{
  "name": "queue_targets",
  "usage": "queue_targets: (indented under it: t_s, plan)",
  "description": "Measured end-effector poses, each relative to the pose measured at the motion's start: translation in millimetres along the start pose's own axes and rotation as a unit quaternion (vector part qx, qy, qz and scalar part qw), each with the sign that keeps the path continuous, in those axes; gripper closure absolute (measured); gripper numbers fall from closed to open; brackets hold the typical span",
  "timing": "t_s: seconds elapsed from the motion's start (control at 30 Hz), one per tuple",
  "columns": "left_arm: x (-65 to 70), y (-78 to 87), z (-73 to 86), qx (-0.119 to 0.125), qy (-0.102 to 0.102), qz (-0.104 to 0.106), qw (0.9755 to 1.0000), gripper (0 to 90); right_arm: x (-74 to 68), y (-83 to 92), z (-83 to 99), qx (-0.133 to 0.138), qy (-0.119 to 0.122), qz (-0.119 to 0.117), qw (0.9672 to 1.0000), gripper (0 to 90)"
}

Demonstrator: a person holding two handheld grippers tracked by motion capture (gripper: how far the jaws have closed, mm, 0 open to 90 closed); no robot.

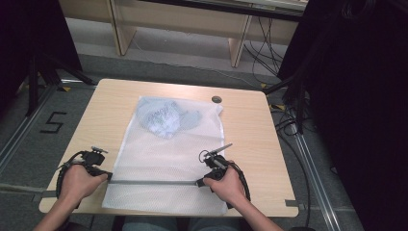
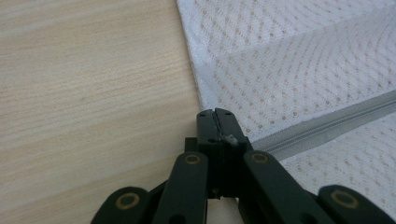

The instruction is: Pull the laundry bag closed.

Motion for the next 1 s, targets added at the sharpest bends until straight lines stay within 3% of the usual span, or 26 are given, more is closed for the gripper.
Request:
queue_targets:
  t_s: [0.27,0.47,0.5,1.0]
  plan:
    - [-0.5,0.1,-0.2,-0.001,-0.003,-0.001,1.0,89.8,0.9,0.3,0.4,0.01,-0.006,0.002,0.9999,86.8]
    - [-0.5,0.0,-0.1,0.0,-0.003,0.0,1.0,89.8,3.0,2.3,1.2,0.002,0.003,0.001,1.0,86.8]
    - [-0.5,0.0,-0.3,0.001,-0.003,0.0,1.0,89.8,2.1,2.9,1.6,0.001,-0.006,0.003,1.0,86.9]
    - [-0.5,0.0,-0.1,0.0,-0.002,0.0,1.0,89.7,2.9,8.2,2.9,0.004,-0.011,0.002,0.9999,86.8]
Point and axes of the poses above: each handheld gripper's, and its own axes: y roughly backward along the jaws, z roughly out of its underside, x roughly to its right, the point moved 6 cm from there along -y, roughly forward along the jaws, and after that the axes turned 10 degrees about -z, right-handed, at the moved point
